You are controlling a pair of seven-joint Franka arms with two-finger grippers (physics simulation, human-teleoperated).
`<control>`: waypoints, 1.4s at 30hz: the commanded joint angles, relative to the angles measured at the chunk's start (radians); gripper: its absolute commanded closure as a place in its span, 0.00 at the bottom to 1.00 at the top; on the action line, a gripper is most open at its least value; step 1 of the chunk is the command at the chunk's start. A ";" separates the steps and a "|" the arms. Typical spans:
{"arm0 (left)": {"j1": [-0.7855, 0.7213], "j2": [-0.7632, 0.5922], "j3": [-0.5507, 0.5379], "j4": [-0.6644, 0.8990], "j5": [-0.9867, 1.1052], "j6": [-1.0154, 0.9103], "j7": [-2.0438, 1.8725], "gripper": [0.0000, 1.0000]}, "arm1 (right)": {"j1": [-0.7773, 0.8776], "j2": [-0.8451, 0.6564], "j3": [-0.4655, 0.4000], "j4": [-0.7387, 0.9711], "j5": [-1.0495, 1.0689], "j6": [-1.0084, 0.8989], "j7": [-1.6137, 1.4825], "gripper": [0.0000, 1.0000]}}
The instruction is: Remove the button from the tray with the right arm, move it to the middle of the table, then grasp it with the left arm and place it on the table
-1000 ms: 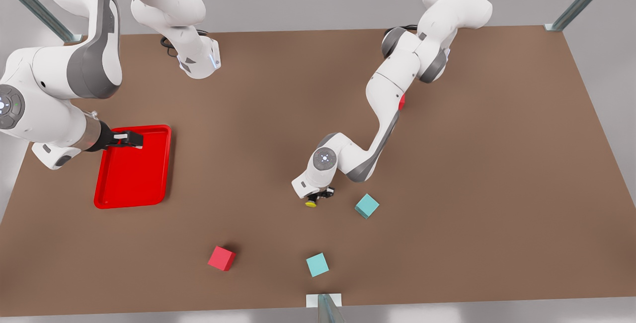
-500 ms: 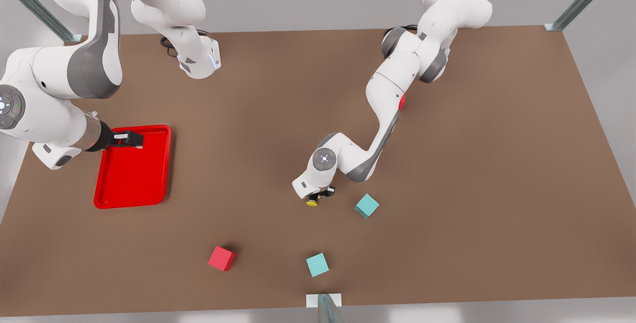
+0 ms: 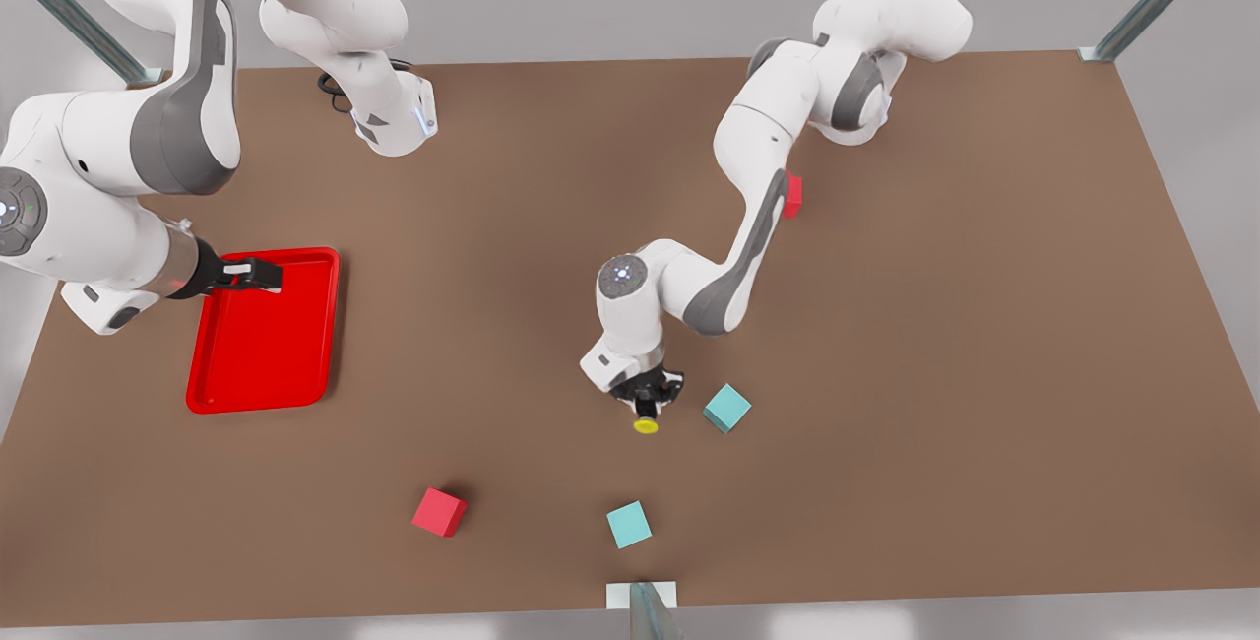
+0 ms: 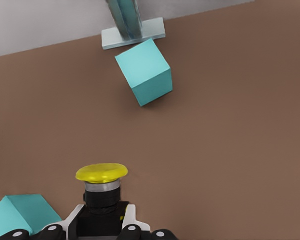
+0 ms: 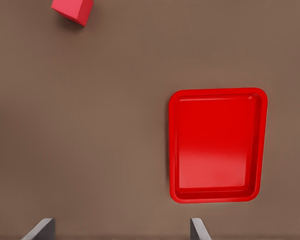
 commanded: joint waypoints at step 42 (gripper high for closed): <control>-0.343 0.122 0.154 -0.392 1.038 -0.123 -1.671 0.52 | 0.022 -0.002 0.000 -0.001 -0.004 -0.013 0.001 0.00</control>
